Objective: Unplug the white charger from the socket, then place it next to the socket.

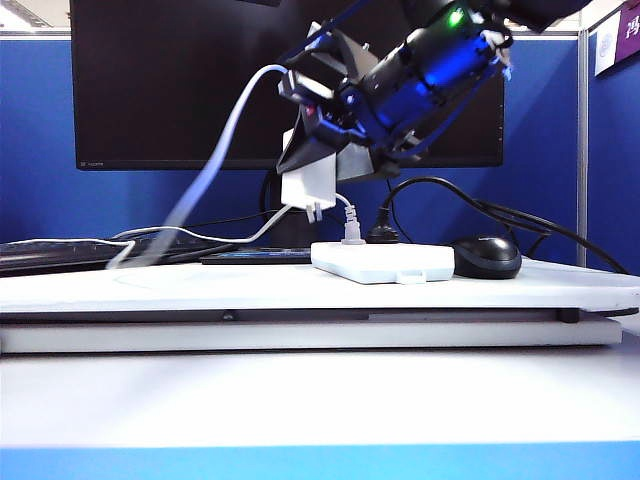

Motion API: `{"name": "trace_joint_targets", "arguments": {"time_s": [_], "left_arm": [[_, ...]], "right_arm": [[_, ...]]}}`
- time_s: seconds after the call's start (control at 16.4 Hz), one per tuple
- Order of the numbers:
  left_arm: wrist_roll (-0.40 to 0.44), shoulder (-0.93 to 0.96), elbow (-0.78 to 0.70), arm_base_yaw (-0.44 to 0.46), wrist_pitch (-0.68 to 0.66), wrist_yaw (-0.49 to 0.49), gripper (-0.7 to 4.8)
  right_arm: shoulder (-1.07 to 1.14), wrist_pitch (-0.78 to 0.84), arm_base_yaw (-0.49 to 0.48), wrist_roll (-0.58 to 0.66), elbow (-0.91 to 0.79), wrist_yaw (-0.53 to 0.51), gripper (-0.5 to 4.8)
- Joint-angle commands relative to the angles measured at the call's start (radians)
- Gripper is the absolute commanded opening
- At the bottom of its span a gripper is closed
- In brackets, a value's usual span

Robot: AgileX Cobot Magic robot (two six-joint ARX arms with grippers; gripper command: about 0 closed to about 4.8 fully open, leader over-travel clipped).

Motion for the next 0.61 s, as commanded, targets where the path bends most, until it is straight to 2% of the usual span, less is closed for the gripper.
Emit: {"name": "trace_joint_targets", "arguments": {"time_s": [0.06,0.3,0.61], "left_arm": [[-0.002,-0.010,0.006,0.000,0.010,0.004,-0.05],[-0.003,-0.010,0.006,0.000,0.009,0.004,-0.05],[-0.002,-0.011,0.006,0.000,0.007,0.003,-0.05]], "right_arm": [[0.040,-0.005,0.005,0.016,0.020,0.002,-0.01],[0.100,-0.013,0.029,0.015,0.055,0.014,-0.01],[0.164,-0.131,0.034,0.015,0.140,0.070,-0.01]]}}
